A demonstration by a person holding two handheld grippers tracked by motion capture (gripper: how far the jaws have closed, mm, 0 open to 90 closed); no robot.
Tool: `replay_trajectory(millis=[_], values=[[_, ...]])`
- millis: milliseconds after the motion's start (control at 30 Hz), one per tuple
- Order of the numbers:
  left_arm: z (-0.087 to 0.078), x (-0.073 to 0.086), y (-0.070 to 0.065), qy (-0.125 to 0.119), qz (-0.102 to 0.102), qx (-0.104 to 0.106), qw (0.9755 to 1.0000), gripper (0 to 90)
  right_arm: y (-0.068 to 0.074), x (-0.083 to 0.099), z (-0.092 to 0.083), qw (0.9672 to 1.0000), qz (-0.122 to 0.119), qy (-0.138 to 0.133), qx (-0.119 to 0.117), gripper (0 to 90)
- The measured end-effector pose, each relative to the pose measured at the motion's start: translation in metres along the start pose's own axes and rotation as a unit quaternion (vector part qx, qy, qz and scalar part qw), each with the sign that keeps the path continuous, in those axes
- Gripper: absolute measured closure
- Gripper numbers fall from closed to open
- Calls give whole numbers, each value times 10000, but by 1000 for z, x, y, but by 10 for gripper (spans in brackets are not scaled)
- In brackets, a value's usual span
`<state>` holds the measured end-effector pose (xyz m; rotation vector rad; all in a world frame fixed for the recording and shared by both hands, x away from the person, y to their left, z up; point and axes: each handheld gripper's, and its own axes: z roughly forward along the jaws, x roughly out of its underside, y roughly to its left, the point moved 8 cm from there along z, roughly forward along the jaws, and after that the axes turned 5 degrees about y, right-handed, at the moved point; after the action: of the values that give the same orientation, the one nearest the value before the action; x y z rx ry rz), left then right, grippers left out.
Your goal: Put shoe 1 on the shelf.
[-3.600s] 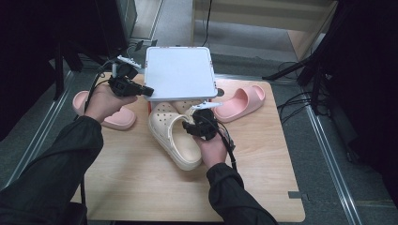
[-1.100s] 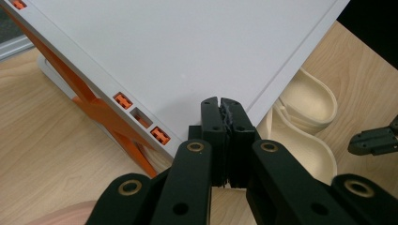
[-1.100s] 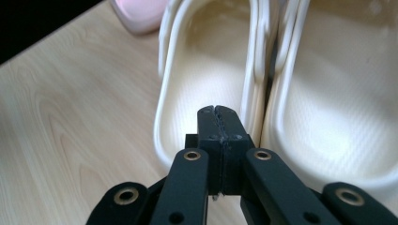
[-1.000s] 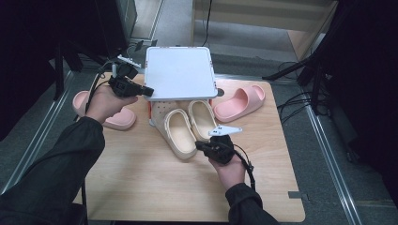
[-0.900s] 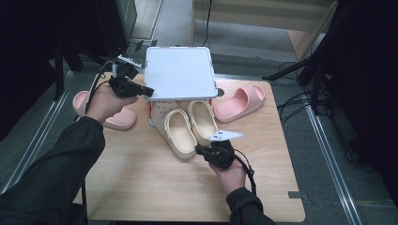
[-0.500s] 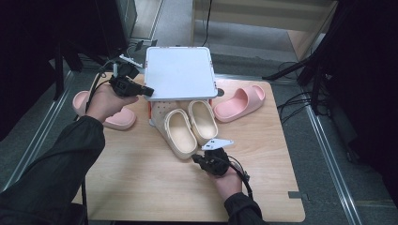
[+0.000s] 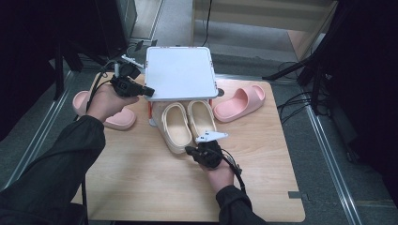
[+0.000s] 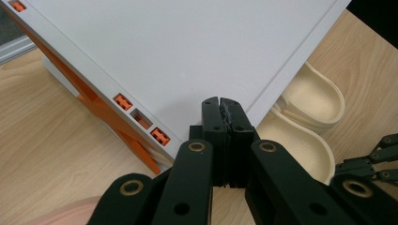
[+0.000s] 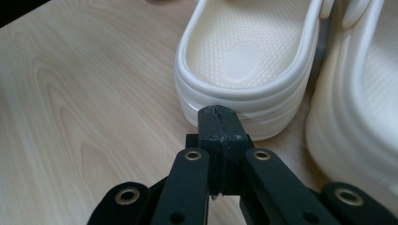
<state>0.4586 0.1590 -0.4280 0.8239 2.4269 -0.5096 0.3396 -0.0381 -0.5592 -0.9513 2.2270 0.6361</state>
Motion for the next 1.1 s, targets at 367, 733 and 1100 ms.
replay_trajectory(millis=[367,733,1100], values=[[0,0,1,11,-35,-41,10000,893,-10,-35,28,9996,236,-113,139,900],[3,-3,1,-25,-43,-15,10000,897,-7,-43,38,9995,279,-125,51,900],[2,-2,0,-29,-74,56,10000,898,-10,-69,64,9981,532,-244,175,900]])
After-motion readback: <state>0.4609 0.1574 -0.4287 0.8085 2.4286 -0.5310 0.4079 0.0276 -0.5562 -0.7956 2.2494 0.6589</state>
